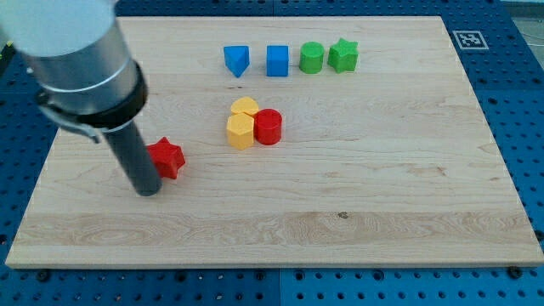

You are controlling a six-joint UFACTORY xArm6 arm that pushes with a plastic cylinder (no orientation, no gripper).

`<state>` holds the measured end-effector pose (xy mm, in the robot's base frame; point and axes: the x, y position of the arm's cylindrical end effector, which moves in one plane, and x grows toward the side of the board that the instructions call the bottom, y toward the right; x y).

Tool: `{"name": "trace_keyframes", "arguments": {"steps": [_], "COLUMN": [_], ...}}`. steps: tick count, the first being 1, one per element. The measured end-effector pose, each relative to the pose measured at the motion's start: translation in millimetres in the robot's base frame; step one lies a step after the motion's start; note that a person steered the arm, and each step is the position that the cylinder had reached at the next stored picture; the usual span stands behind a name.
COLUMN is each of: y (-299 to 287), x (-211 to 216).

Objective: Place red star diagonally towards the bottom left of the yellow hexagon

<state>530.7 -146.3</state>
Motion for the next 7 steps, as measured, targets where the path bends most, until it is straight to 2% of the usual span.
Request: {"name": "trace_keyframes", "arguments": {"steps": [1, 2, 4, 5, 6, 7], "y": [28.6, 29.7, 12.6, -18.1, -18.8, 3.1], "x": [-6.4, -17.3, 21.5, -2.2, -24.7, -24.8]}}
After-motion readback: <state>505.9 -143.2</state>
